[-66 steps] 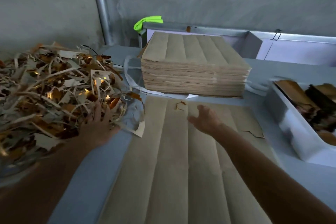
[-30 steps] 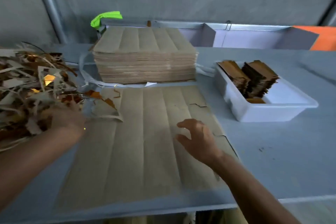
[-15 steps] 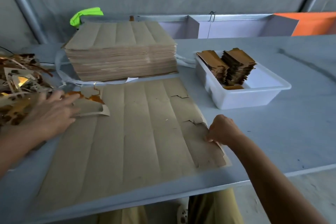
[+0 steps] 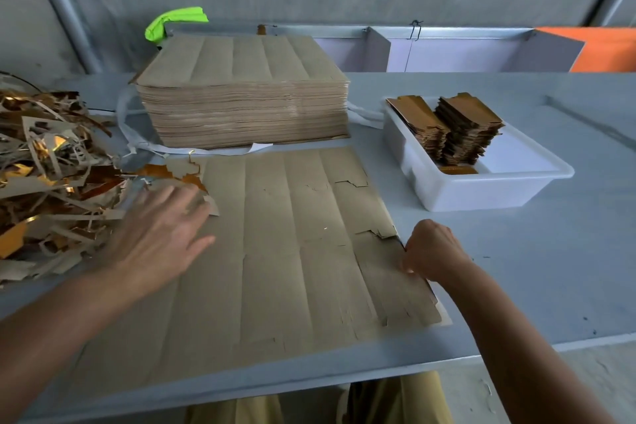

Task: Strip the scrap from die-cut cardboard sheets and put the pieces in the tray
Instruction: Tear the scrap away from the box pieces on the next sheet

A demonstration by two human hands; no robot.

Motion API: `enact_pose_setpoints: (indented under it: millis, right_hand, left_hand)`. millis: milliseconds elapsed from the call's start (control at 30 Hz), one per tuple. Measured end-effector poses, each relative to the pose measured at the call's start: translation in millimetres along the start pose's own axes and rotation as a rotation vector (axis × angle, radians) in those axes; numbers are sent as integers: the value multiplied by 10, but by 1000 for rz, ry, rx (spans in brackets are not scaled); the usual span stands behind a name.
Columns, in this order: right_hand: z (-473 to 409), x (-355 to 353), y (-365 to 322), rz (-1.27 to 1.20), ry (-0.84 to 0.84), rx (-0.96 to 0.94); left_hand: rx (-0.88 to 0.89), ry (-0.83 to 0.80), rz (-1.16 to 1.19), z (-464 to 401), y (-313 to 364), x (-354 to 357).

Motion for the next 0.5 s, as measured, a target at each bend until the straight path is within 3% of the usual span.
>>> enact_pose_setpoints:
  millis: [67, 233, 333, 400, 500]
  right_hand:
    - [-17, -11, 23, -24, -25, 15]
    - [-1, -85, -116, -196, -243, 4]
    - [28, -129, -144, -438, -223, 20]
    - [36, -115, -115, -458, -197, 15]
    - [74, -82, -110, -477, -227, 27]
  left_hand:
    - [-43, -182, 86, 25, 170, -13]
    - [27, -370, 180, 93, 237, 283]
    - [-235, -492, 93, 49, -235, 548]
    - [-388, -566, 67, 91, -602, 714]
    - [-484, -614, 87, 237, -1064, 863]
Point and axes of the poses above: each hand's wrist, its own z-axis away from the middle knuckle, its own x-axis out of the palm, y = z × x, the point moved 1 cm from there along -z, towards the middle knuckle, and after that the axes turned 1 degree about -z, right-handed, at the moved point
